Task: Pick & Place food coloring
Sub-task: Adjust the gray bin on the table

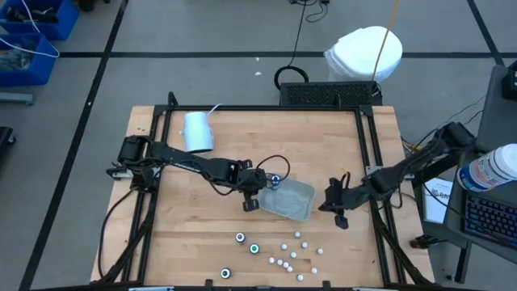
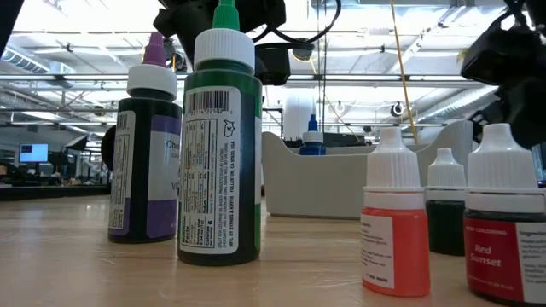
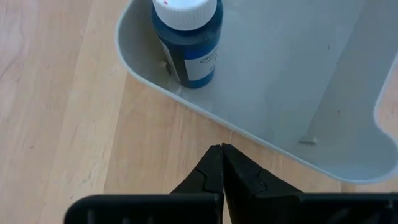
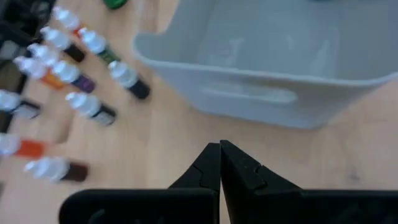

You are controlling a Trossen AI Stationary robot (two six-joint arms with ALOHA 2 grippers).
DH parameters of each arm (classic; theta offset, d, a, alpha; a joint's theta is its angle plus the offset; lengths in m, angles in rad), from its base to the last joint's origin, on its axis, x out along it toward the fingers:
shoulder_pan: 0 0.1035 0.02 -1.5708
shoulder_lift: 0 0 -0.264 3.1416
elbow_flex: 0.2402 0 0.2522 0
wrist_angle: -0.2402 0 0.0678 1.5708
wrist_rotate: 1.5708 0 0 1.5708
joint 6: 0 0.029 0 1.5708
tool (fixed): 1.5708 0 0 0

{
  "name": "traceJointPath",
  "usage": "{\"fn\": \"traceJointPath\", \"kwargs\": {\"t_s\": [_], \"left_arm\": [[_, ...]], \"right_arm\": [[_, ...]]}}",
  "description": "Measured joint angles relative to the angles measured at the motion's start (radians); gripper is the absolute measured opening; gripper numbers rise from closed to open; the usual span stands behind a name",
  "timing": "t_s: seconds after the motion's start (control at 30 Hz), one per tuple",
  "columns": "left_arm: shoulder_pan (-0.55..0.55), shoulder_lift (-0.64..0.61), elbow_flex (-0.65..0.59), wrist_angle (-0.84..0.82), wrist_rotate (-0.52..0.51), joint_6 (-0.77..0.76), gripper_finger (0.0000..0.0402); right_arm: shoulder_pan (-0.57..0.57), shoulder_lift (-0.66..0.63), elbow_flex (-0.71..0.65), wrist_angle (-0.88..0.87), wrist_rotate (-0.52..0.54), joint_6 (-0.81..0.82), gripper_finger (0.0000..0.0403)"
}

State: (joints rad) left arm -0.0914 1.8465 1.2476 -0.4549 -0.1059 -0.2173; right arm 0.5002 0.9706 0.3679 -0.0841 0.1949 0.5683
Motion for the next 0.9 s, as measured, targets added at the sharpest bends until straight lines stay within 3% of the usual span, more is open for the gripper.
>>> {"fn": "traceJointPath", "kwargs": {"t_s": [0.17,0.3,0.47,0.67,0.9], "left_arm": [[0.0,0.0,0.0,0.001,0.0,0.0,0.0026],[0.0,0.0,0.0,0.014,0.001,-0.005,0.0019],[-0.008,0.0,0.0,0.014,0.024,-0.022,0.0005],[-0.027,0.0,0.0,0.024,0.029,-0.028,0.0021],[-0.035,-0.001,0.0,0.021,0.029,-0.027,0.0005]], "right_arm": [[-0.016,0.109,0.0,0.144,0.017,-0.025,0.0],[-0.054,0.159,0.0,0.149,0.04,-0.028,0.0],[-0.118,0.174,0.0,0.139,0.093,-0.029,0.0],[-0.219,0.174,-0.001,0.144,0.094,-0.064,0.0],[-0.282,0.174,-0.001,0.178,0.071,-0.093,0.0]]}}
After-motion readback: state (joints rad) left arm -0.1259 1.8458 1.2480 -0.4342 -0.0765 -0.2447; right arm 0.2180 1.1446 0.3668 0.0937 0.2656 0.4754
